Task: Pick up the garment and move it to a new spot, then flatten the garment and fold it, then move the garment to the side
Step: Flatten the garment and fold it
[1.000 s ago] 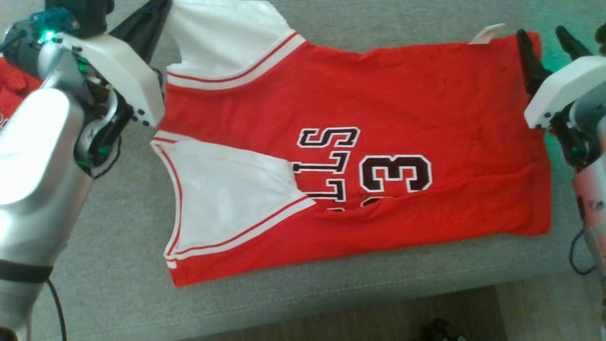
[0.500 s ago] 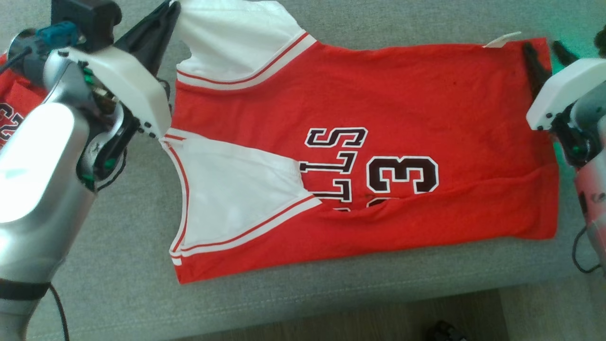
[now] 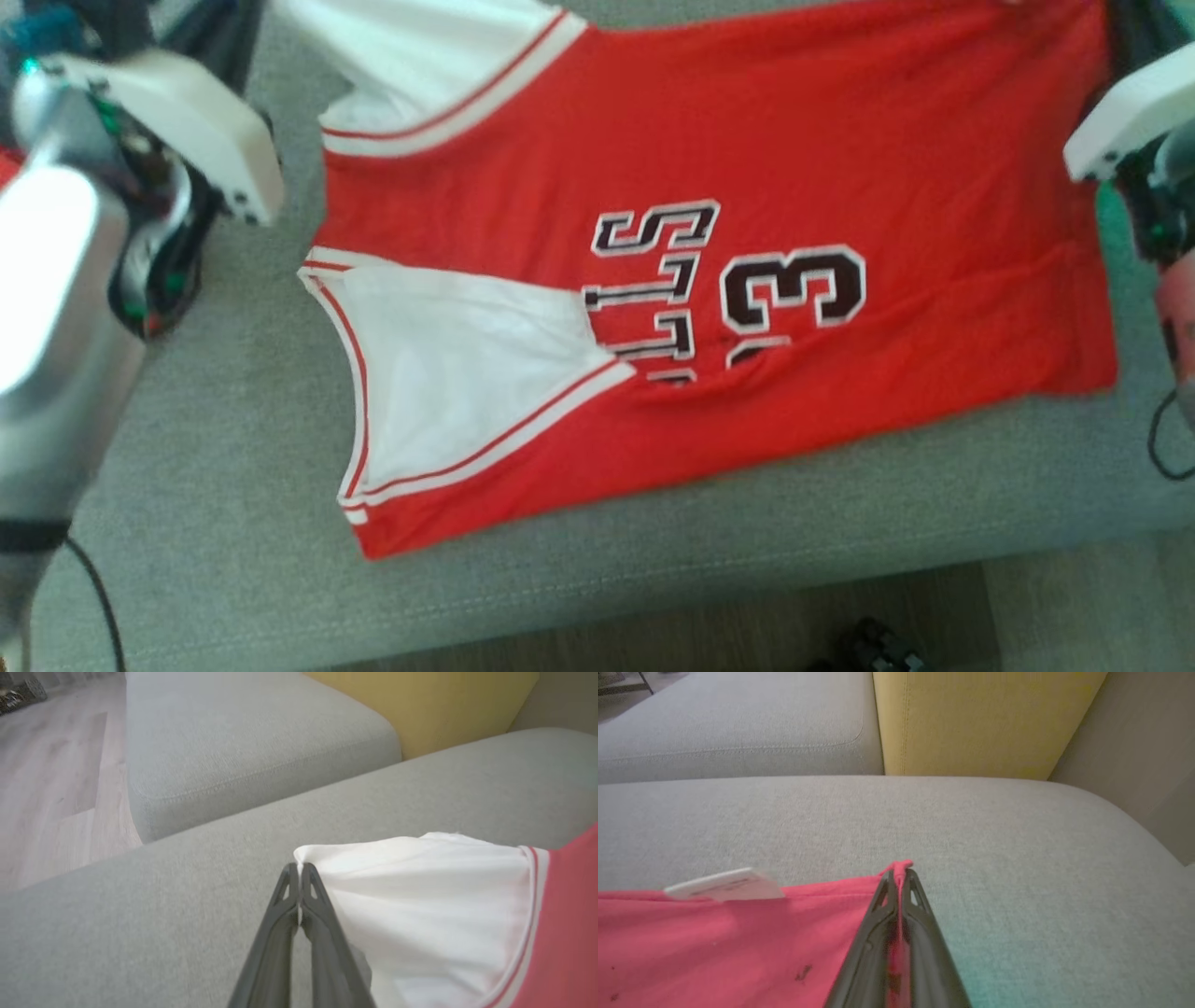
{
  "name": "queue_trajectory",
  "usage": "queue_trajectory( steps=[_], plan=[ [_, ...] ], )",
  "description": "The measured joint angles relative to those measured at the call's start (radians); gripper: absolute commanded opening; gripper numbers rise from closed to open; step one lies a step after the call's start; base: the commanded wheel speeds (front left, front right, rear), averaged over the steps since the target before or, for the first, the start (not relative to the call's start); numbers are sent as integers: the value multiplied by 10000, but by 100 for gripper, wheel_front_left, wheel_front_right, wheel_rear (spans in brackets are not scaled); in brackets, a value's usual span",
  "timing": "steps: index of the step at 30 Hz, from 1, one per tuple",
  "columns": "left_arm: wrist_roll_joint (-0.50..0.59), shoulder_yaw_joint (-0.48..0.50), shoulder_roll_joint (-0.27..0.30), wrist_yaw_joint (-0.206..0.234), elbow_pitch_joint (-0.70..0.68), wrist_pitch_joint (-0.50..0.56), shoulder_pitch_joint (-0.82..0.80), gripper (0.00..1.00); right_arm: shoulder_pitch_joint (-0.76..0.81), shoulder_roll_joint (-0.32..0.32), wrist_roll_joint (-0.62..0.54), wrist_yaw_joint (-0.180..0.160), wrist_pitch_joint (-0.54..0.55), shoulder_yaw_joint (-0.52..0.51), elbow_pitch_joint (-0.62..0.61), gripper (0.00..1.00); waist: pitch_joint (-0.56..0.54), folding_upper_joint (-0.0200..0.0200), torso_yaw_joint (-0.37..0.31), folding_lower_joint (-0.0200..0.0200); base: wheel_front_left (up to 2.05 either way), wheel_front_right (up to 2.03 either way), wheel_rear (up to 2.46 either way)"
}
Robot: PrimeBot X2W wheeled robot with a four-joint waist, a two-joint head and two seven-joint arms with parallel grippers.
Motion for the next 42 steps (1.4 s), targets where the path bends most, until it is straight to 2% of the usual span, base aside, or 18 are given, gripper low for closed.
queue_trajectory(
  steps=[7, 12, 20, 25, 28, 36, 42],
  plan=[
    [303, -13, -619, -153, 1078, -738, -1097, 0, -517, 165, -261, 0, -683, -213, 826, 0, 70, 0, 34, 0, 0, 0, 0],
    [309, -163, -571, -430, 1381, -955, -1061, 0, -518, 341, -261, 0, -1151, 4, 957, 0, -38, 0, 14, 1, 0, 0, 0],
    [408, -520, 211, -673, 466, -941, 17, 0, 7, 196, -316, 0, -1440, 468, 888, 0, -522, 0, 44, 0, 0, 0, 0],
    [393, -894, 759, -646, -832, -391, 1311, 0, 859, -188, -109, 0, -1450, 550, 673, 0, -1078, 0, 124, 0, 0, 0, 0],
    [366, -1043, 1087, -468, -1716, -42, 1918, 0, 1318, -370, 100, 0, -1342, 698, 399, 0, -1430, 0, 198, 0, 0, 0, 0],
    [-313, -1452, 2194, -144, -3893, 1035, 4019, 0, 2857, -901, 750, 0, 293, 1434, -504, 0, -2285, 0, 375, -1, 0, 0, 0],
    [-637, -1908, 2734, 44, -5047, 1622, 5353, 0, 3700, -1486, 1156, 0, 1467, 1607, -1427, 0, -2725, 0, 505, -1, 0, 0, 0]
  ],
)
